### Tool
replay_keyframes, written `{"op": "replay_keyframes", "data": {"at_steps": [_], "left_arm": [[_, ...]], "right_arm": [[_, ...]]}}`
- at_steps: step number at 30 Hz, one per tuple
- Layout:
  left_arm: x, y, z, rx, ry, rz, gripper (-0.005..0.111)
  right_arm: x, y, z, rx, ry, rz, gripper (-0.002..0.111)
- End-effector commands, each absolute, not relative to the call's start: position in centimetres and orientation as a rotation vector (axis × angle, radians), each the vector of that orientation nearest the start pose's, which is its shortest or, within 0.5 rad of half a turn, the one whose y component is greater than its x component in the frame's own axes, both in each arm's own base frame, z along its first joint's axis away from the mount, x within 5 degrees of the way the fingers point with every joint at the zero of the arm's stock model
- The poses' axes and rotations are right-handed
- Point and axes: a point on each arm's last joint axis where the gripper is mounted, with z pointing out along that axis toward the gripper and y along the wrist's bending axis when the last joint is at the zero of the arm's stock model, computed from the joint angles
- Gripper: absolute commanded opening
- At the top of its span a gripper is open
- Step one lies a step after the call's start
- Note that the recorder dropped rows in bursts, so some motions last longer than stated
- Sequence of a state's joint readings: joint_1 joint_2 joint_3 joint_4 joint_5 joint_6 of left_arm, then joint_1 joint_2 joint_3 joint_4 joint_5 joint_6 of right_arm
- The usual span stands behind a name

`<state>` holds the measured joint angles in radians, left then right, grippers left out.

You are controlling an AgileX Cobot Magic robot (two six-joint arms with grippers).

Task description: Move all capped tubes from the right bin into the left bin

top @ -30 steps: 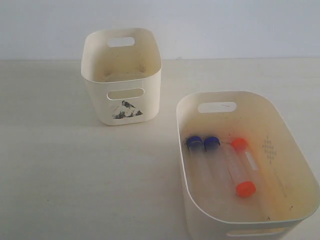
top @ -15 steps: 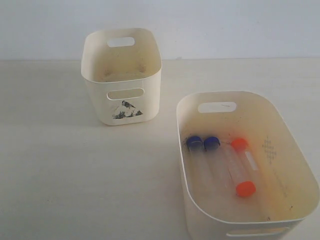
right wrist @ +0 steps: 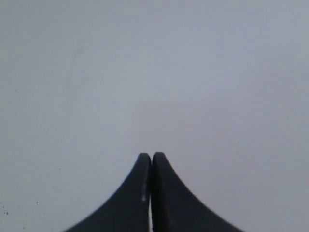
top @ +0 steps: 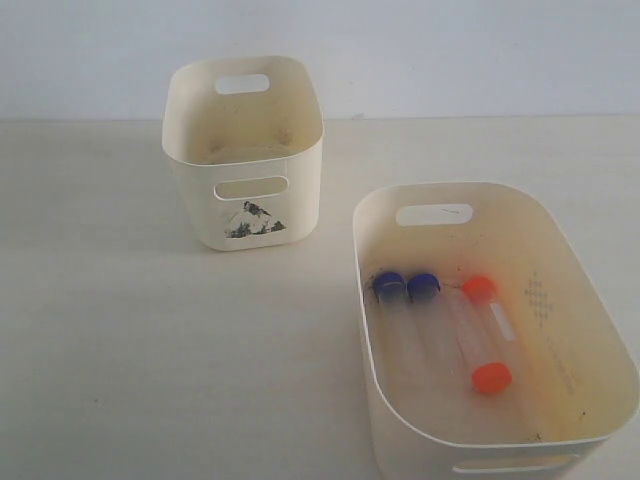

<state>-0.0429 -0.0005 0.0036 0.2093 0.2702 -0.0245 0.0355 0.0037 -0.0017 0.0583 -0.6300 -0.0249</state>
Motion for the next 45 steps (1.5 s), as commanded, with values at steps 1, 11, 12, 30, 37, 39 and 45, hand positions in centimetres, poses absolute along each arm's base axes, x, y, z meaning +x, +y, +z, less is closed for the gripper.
{"op": "replay_keyframes", "data": {"at_steps": [1,11,12,30,37,39,45], "left_arm": [[5.5,0.2,19.0,0.140,1.735,0.132,0.004],[5.5,0.2,19.0,0.140,1.735,0.132,0.004],[5.5,0.2,19.0,0.140,1.735,0.132,0.004],[5.5,0.2,19.0,0.140,1.735,0.132,0.004],[5.5,0.2,19.0,0.140,1.735,0.132,0.004],[5.5,0.2,19.0,0.140,1.735,0.132,0.004],[5.5,0.2,19.0,0.140,1.735,0.132,0.004]], "right_arm": [[2.2,-0.6,29.7,0.072,0.761,0.034,0.000],[2.4,0.4,38.9,-0.120,1.294,-0.048,0.000],[3.1,0.5,39.2,-0.143,1.413,-0.038,0.000],[10.0,1.6,39.3,-0.138,1.789,0.140,0.000],[12.7,3.0,36.7,-0.223,2.051,0.303,0.000],[13.5,3.4,35.9,-0.238,2.118,0.376,0.000],[15.9,4.5,34.0,-0.275,2.284,0.526,0.000]]}}
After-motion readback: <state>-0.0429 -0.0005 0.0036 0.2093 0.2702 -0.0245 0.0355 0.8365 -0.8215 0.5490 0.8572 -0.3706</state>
